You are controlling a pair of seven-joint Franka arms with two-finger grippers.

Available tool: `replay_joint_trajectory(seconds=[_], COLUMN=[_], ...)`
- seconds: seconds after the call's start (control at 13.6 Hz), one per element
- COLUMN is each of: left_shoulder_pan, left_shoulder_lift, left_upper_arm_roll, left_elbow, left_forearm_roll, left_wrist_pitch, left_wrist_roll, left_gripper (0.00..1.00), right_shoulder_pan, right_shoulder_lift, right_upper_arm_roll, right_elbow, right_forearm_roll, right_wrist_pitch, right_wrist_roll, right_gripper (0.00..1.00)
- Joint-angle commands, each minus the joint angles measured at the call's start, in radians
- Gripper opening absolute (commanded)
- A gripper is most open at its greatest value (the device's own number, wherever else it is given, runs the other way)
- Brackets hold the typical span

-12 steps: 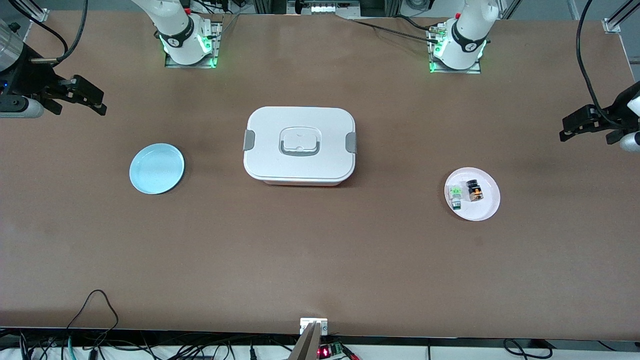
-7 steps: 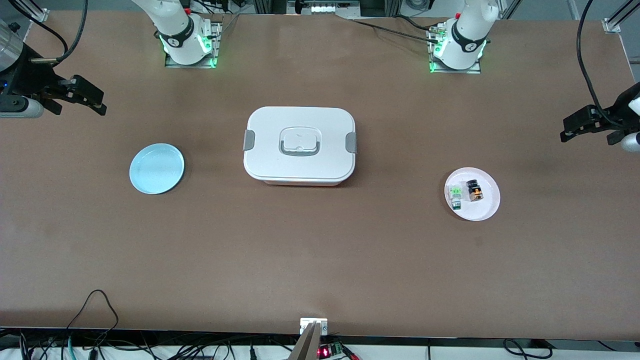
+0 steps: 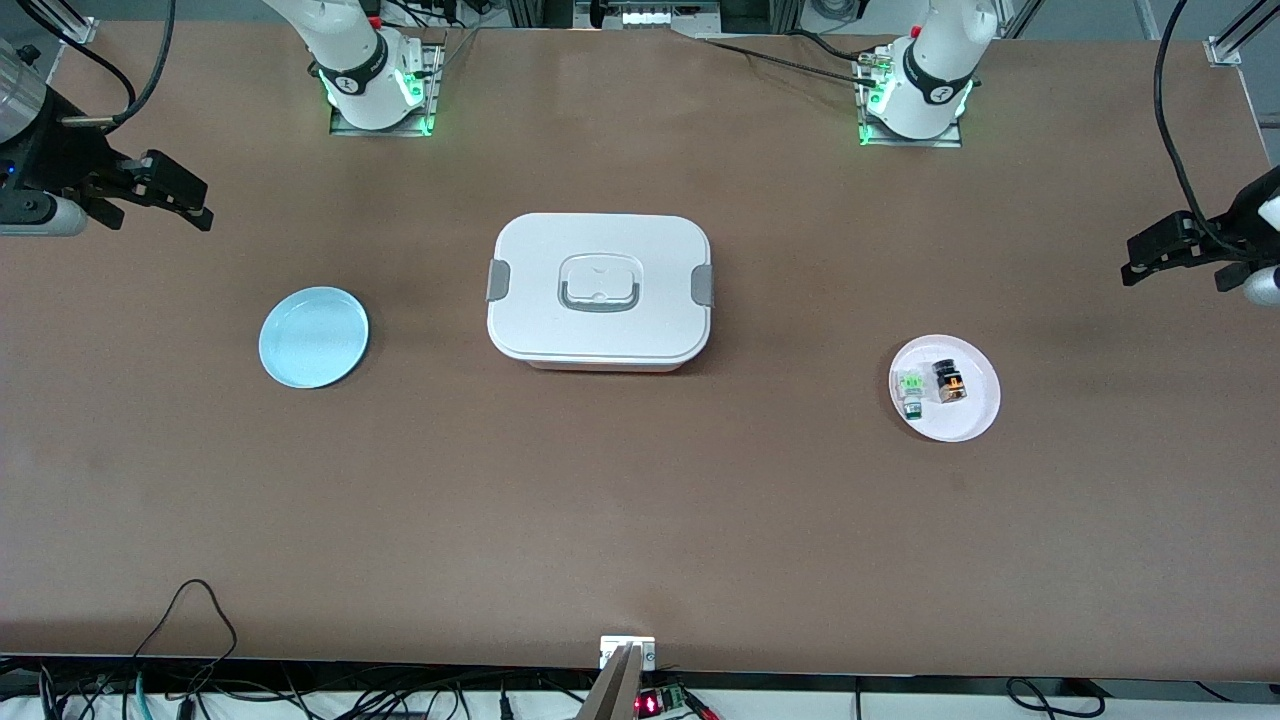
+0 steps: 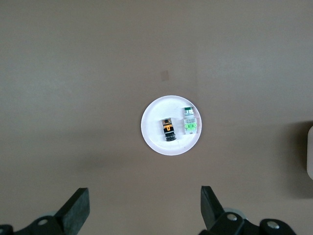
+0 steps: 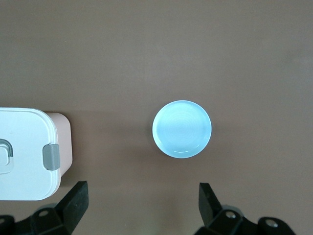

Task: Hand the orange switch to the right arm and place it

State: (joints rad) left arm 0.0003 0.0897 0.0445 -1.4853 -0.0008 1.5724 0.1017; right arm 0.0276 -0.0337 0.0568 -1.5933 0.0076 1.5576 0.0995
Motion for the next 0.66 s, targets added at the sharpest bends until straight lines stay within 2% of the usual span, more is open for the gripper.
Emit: replay_joint_trajectory(seconds=[0.0, 0.29, 0.59], left_shoulder_pan=[0.003, 0.006, -0.023], left_shoulder_lift=[0.021, 0.024, 0.067], left_upper_arm_roll=[-0.006, -0.005, -0.015], left_elbow=[0.037, 0.039, 0.028], left_forearm_roll=[0.012, 0.010, 0.008], left_wrist_pitch=[-0.011, -0.005, 0.003], left_wrist_roll=[-0.008, -0.004, -0.003], left_gripper=[1.00, 1.00, 1.00], right_shoulder_pan=[-0.008, -0.009, -0.011], right_shoulder_lift=[0.005, 0.006, 0.008], right_upper_arm_roll=[0.006, 0.006, -0.005], right_elbow=[0.021, 0.021, 0.024], right_forearm_roll=[-0.009, -0.009, -0.012], right_wrist_pitch=[-0.019, -0.019, -0.019], right_wrist_roll=[0.005, -0.004, -0.014], right_gripper=[1.00, 1.00, 1.00])
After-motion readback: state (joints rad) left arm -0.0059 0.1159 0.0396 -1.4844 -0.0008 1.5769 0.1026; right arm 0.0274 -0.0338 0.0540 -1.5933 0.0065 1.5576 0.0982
